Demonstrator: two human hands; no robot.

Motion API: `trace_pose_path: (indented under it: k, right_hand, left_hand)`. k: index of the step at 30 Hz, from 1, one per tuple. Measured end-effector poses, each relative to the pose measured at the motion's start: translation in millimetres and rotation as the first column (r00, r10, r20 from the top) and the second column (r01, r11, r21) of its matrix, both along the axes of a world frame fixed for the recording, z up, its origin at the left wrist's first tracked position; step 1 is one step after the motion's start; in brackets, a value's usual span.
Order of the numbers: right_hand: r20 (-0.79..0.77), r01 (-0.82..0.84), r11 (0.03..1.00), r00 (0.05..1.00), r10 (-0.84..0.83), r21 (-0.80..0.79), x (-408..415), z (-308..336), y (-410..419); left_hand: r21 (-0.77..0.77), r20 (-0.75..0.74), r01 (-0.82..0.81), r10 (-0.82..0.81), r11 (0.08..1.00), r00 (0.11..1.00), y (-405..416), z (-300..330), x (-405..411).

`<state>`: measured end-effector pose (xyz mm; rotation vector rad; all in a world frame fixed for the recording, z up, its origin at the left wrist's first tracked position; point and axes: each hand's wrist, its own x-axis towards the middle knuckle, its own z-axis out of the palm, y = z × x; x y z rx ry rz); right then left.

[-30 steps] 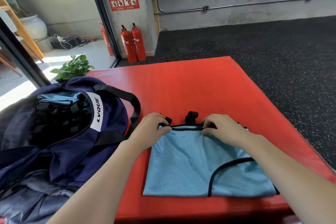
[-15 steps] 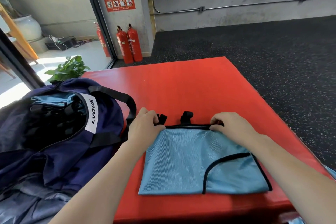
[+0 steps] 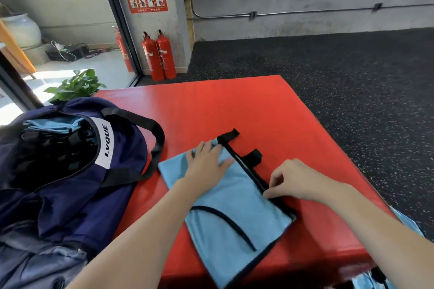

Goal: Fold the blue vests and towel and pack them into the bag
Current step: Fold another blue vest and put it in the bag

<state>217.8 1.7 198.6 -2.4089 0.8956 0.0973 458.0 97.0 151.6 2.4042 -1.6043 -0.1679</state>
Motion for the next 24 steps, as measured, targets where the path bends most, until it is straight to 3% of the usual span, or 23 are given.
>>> trace_pose_path:
  k: [4, 11, 20, 24]
  right_hand:
    - [0.029, -0.05, 0.997, 0.998, 0.049, 0.053, -2, -4, 25]
    - [0.013, -0.064, 0.998, 0.998, 0.064, -0.017, -15, -1, 34]
    - [-0.012, -0.068, 0.982, 0.998, 0.067, -0.175, -27, -1, 47]
    - [0.105, -0.105, 0.959, 0.985, 0.137, -0.262, -31, -1, 64]
  left_hand:
    - [0.076, 0.021, 0.056, -0.058, 0.996, 0.998, -15, -2, -32]
    - [0.098, 0.029, 0.144, -0.147, 0.985, 0.989, -14, 1, -58]
    - [0.063, 0.009, 0.205, -0.206, 0.977, 0.978, 50, 21, -38]
    - [0.04, 0.024, 0.216, -0.217, 0.976, 0.976, 95, 20, -22]
